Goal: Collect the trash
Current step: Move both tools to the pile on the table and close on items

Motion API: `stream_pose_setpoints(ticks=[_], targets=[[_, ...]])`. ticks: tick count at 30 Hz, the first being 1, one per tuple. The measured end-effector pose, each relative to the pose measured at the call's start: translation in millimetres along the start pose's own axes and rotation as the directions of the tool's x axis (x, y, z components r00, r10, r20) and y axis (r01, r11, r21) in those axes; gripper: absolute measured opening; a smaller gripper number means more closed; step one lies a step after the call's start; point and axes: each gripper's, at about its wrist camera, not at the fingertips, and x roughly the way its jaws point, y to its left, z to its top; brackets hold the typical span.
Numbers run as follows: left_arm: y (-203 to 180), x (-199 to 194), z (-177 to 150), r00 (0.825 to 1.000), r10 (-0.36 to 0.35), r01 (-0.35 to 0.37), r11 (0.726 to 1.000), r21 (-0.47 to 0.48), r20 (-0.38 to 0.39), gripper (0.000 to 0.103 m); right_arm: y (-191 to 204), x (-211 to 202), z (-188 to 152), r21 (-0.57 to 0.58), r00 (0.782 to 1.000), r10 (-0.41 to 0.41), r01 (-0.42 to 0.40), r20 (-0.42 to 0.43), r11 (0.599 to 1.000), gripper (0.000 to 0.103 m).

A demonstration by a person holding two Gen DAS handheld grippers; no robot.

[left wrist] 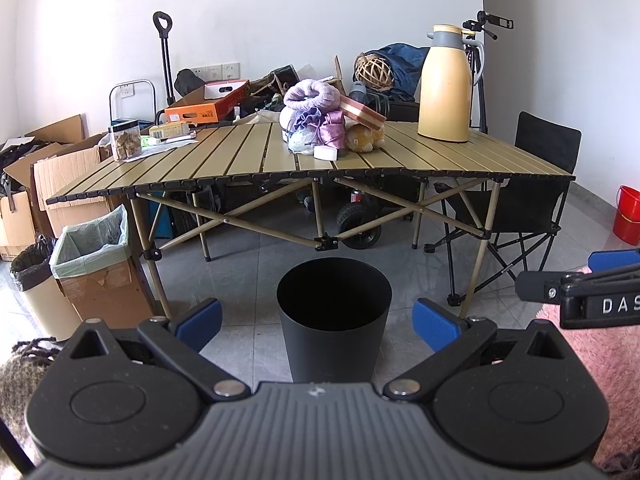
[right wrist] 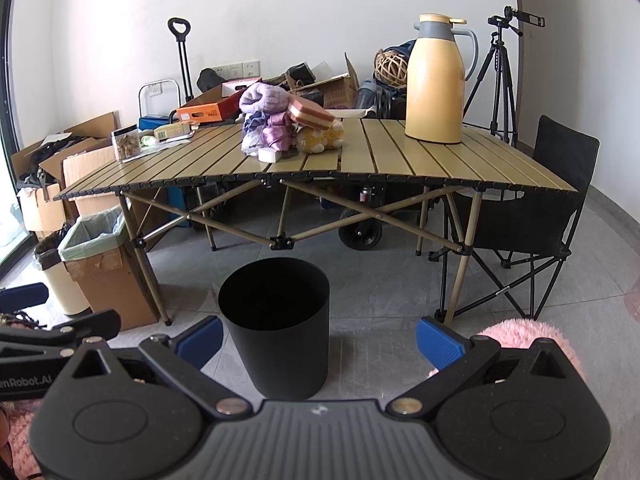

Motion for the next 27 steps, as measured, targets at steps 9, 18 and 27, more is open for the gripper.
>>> stream_pose_setpoints(ticks=[9,18,27], targets=[[4.3,19.5,12.3,1.000,0.022,-0.023,1.000,0.012,0.012,0.103,-8.6,16.5,15.3,-0.005,0.999,-0.009,0.009,0.037,1.000,0.103],[4.1,47.7,30.9,0.998,0.044,-0.045,0.999,0.020,0.039,0.103,-14.0,45.4,37.3,-0.010,0.999,0.002,-0.001,0.051,1.000,0.103],[8.3,83.8,54.6,0.997,0.054,-0.055,0.998,0.024,0.052,0.103,-16.6,82.2,66.2,-0.014,0.997,0.018,-0.017,0.070,1.000,0.103]])
